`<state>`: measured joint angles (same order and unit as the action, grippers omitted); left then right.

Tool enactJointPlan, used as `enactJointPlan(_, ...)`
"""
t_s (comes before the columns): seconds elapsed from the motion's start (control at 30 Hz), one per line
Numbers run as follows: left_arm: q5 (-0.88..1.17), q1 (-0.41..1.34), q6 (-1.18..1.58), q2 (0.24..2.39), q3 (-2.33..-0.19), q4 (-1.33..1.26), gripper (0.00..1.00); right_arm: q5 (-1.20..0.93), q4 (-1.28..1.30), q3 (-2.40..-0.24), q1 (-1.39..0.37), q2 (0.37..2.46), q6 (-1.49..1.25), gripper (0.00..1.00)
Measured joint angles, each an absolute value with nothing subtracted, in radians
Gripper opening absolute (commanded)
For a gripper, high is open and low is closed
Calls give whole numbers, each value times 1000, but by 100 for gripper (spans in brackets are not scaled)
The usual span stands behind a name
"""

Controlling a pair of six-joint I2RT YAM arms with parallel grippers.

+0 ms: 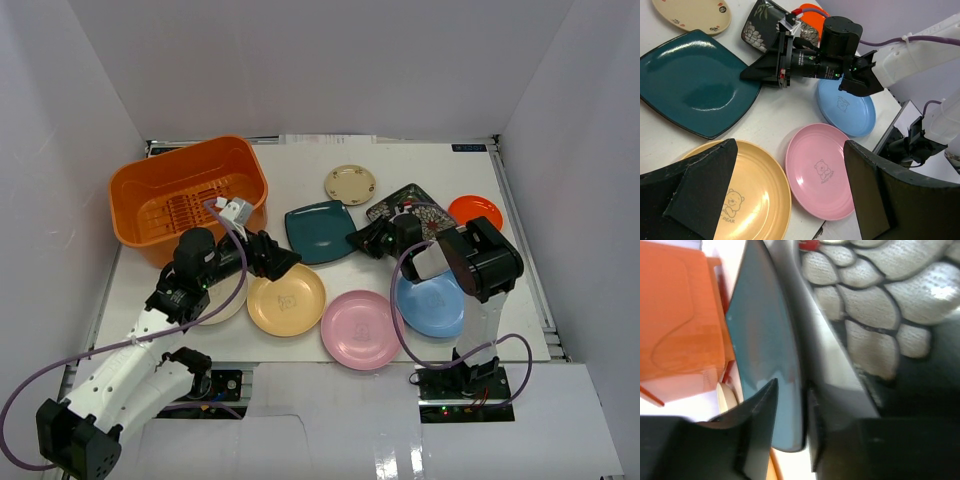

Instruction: Place the plates into the plastic bin on the countertop

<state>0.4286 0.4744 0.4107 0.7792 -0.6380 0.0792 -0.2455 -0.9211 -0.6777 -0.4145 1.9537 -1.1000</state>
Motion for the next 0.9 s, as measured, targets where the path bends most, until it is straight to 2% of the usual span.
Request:
enactJointPlan(0.1,410,474,414,795,-638,88,97,-234,-918,-665,-420,1955,-1118,8)
enactJointPlan(0.37,324,474,426,825,-681,152,91,-173,-870,-542,-428,1743,-1074,8)
enactJointPlan(0.6,280,474,464,900,-773,210,89,-127,-693,-473,-424,1385,-958,8)
enactJointPlan(0.77,268,474,506,943,-809,234,88,-193,-683,-470,-387,1161,-958,8)
enactJointPlan(0.9,269,474,540,995,-821,224,88,-271,-707,-470,-361,1098,-1002,8)
